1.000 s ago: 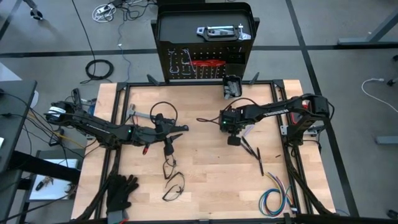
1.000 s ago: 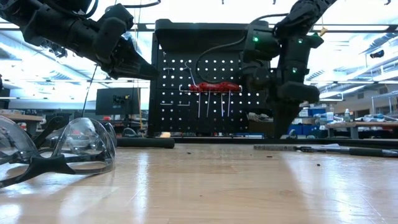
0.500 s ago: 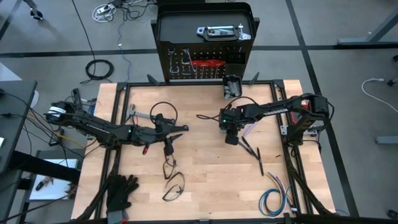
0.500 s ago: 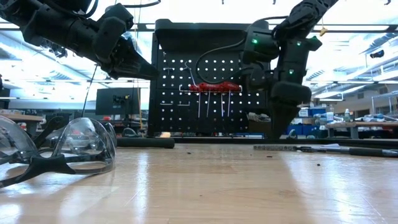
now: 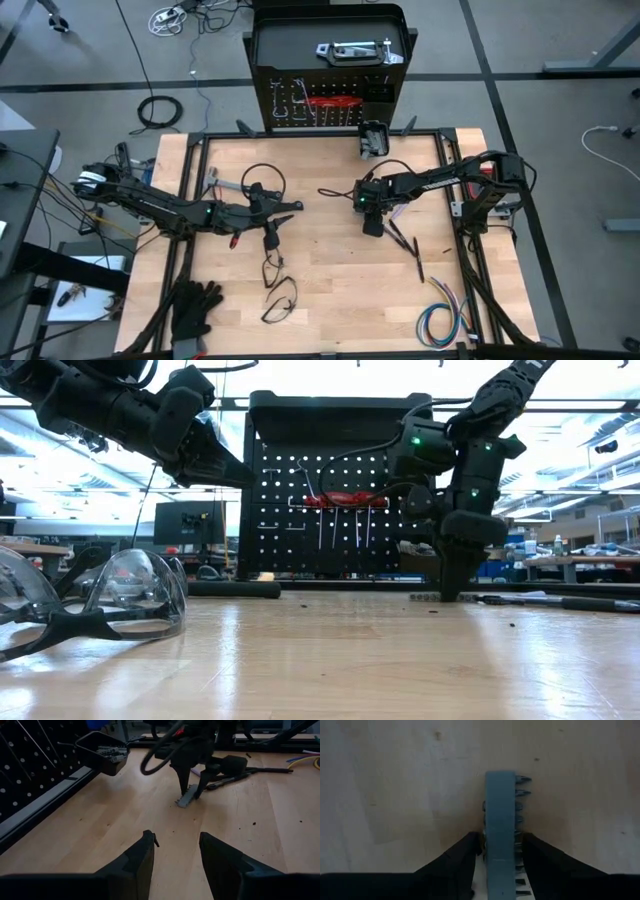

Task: Hang tools onto peg board
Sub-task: Put the screwdriver bits on the pegboard

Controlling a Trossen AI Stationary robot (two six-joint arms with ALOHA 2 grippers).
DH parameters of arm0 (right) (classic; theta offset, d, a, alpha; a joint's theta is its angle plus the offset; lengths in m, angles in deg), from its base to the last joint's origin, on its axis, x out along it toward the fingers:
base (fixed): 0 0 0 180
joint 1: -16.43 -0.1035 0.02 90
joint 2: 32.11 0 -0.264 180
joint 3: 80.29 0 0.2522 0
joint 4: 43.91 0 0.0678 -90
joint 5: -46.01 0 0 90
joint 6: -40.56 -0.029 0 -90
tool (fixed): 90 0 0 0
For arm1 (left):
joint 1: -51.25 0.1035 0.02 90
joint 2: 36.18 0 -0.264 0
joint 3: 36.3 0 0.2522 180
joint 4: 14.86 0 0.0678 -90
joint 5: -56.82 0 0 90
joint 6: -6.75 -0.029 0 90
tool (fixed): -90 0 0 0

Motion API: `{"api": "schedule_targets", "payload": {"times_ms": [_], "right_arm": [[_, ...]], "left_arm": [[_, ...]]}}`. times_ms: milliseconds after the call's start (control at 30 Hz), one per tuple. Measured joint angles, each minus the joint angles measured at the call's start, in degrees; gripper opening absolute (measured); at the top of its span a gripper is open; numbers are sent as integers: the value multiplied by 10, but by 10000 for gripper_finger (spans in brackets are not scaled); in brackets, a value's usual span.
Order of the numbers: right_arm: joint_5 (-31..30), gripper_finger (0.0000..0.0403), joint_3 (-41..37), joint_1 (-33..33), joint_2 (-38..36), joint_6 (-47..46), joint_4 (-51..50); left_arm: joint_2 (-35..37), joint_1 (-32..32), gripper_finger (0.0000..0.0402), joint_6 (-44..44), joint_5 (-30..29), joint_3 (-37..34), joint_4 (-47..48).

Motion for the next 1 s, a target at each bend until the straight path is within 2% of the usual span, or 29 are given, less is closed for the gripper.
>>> {"api": "schedule_targets", "payload": {"times_ms": [267, 600, 1000], "right_arm": [[-14, 165, 19, -2, -49, -13, -24], [-41, 165, 12, 5, -49, -6, -33], [-33, 164, -25, 3, -52, -7, 14]], "left_arm": [[0, 0, 156, 0, 0, 0, 1], [0, 0, 156, 0, 0, 0, 0], [0, 0, 156, 0, 0, 0, 0]]}}
